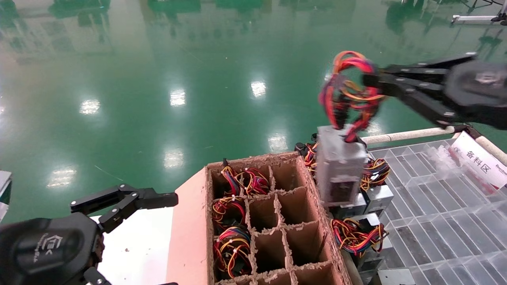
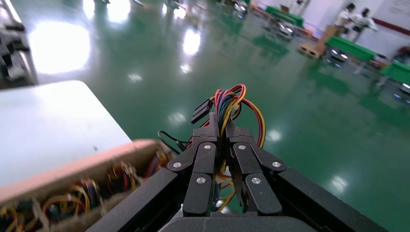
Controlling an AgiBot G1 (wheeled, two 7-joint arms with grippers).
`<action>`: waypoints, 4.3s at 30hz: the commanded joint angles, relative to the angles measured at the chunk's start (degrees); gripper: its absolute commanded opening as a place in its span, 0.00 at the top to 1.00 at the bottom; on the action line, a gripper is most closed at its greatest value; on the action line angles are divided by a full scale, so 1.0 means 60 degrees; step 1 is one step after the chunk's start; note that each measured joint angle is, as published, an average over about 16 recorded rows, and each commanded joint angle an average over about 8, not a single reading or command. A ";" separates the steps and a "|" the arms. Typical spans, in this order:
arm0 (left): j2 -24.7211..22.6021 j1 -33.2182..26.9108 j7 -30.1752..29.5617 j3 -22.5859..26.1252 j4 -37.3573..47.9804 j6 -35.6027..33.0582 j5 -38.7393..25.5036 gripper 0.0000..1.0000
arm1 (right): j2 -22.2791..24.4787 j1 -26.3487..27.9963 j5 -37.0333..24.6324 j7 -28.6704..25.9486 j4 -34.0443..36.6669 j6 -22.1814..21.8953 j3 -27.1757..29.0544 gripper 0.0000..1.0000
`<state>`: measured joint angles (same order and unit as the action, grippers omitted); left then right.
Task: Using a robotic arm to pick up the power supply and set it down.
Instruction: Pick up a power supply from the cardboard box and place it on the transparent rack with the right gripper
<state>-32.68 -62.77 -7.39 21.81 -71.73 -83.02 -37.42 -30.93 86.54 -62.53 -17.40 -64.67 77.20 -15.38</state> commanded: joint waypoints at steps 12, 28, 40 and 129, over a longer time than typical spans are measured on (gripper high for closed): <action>0.0000 0.0000 0.0000 0.0000 0.0000 0.0000 0.0000 0.00 | 0.2266 -0.0436 0.0046 -0.0519 -0.0523 0.0647 0.0395 1.00; 0.0000 0.0000 0.0000 0.0001 0.0000 0.0000 0.0001 0.00 | 0.2676 -0.2068 0.0039 0.0524 0.0279 0.0405 0.0309 1.00; 0.0001 0.0000 0.0001 0.0001 0.0000 0.0001 0.0001 0.00 | 0.1772 -0.2282 -0.0158 0.1196 0.1263 0.0184 0.0053 1.00; 0.0002 -0.0001 0.0002 0.0005 0.0000 0.0002 0.0003 0.00 | -0.1114 -0.5881 0.5518 0.6851 0.8137 0.2082 0.1925 1.00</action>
<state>-32.67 -62.78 -7.38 21.84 -71.73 -83.01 -37.41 -37.68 51.18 -29.50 23.64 -15.72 89.78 -3.86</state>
